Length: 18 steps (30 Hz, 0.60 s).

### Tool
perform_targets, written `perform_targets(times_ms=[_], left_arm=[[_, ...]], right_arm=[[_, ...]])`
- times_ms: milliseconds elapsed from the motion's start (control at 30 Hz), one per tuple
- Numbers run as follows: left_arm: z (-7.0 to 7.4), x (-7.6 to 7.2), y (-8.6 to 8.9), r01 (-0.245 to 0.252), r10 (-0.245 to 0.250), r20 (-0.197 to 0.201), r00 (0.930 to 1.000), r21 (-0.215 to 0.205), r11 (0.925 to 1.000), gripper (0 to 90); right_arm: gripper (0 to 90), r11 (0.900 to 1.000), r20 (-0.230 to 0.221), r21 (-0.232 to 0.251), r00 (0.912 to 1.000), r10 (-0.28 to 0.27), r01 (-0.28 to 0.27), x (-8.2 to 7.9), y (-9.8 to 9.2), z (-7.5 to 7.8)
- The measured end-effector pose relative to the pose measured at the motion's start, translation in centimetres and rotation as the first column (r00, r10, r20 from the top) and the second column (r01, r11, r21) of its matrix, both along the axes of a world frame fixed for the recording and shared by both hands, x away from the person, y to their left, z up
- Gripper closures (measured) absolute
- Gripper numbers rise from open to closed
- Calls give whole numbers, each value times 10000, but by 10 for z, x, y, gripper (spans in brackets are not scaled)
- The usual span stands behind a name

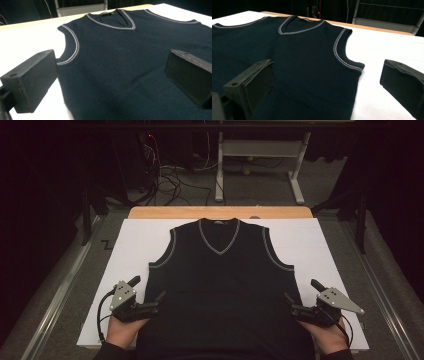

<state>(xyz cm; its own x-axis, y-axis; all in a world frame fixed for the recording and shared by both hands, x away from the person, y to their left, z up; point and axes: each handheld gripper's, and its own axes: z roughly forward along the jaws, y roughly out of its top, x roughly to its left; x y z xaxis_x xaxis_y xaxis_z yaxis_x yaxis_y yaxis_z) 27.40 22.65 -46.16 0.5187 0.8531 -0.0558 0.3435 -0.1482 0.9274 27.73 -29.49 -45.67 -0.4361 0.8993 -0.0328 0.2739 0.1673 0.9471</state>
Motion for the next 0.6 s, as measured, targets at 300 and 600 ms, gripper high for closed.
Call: perform_targets(times_ms=[300, 600], left_arm=[[0, 0, -2, 101, -101, 126, 9999, 9, 9999, 0], [0, 1, -1, 159, -157, 117, 9998, -121, 9998, 0]], right_arm=[[0, 9999, 16, 139, 10000, 11, -12, -1, -3, 0], [0, 9999, 109, 139, 9999, 79, -80, -1, -2, 1]])
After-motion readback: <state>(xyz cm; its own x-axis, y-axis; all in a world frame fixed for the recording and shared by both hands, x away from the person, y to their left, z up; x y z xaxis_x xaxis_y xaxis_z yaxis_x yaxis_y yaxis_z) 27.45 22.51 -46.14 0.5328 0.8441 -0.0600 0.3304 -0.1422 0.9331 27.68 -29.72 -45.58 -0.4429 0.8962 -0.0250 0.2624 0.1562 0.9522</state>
